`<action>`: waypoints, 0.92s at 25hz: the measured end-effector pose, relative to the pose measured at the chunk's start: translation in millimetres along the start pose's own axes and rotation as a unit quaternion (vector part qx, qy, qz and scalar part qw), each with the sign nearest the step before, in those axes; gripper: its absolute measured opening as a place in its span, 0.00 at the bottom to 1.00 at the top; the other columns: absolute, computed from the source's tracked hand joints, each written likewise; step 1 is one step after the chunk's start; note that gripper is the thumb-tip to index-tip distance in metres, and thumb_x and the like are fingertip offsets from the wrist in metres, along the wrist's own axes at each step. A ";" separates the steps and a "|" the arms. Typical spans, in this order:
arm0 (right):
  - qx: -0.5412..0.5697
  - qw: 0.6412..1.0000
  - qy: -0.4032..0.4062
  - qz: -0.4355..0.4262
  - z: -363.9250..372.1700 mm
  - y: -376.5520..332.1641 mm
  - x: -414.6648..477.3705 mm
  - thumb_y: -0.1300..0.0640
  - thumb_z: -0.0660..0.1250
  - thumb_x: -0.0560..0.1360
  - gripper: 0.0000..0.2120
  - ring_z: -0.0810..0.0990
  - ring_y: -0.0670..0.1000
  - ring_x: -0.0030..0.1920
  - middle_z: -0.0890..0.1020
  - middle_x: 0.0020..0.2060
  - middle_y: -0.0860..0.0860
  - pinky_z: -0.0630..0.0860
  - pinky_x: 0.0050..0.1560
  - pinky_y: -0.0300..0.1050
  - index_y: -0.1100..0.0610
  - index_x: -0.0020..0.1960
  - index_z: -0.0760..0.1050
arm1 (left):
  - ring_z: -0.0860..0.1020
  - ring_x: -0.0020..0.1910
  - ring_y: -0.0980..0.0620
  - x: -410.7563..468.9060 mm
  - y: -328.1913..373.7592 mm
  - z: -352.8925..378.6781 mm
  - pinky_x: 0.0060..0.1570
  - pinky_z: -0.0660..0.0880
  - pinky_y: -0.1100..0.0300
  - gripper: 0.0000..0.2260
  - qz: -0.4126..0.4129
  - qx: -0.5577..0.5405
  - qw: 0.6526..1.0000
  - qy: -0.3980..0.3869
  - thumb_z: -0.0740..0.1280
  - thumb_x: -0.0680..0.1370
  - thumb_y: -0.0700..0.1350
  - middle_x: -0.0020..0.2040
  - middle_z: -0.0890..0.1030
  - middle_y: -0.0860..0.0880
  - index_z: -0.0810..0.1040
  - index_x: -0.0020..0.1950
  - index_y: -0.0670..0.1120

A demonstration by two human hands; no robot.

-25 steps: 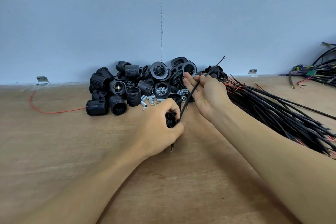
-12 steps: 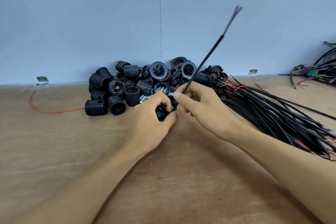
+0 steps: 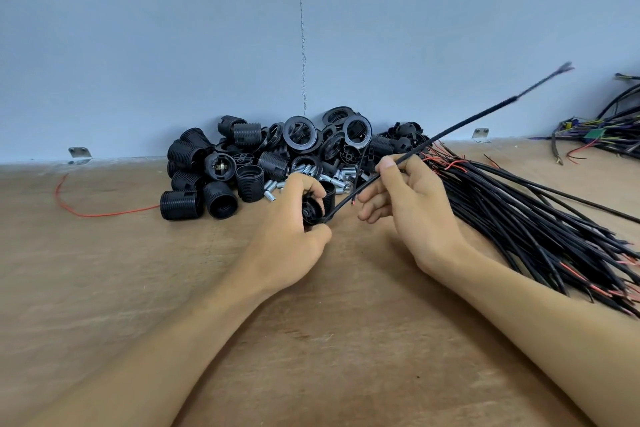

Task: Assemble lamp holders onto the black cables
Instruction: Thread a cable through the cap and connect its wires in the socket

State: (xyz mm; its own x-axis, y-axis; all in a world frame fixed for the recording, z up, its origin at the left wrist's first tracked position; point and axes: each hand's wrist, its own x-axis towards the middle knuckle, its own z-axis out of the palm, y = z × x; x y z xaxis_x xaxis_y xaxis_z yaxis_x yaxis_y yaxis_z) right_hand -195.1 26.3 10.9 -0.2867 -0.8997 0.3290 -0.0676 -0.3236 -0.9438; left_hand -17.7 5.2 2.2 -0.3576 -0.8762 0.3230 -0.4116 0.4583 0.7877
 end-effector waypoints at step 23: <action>0.032 0.997 0.003 -0.071 0.9 -10.7 -11.9 0.56 0.55 0.86 0.08 0.84 0.58 0.34 0.83 0.37 0.59 0.81 0.37 0.47 0.56 0.51 0.70 | 0.75 0.52 0.70 -1.7 -9.4 6.8 0.49 0.66 0.80 0.20 0.113 0.065 0.987 0.094 0.79 0.72 0.44 0.47 0.78 0.65 0.72 0.53 0.60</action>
State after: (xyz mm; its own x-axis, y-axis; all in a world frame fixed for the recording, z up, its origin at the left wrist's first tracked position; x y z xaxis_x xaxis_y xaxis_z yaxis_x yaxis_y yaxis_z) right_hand -190.1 40.2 17.1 -0.2853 -0.8418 0.4583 -0.0472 -0.4653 -0.8839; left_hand -18.9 3.3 -9.3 -0.2958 -0.7561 0.5838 -0.4471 0.6497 0.6148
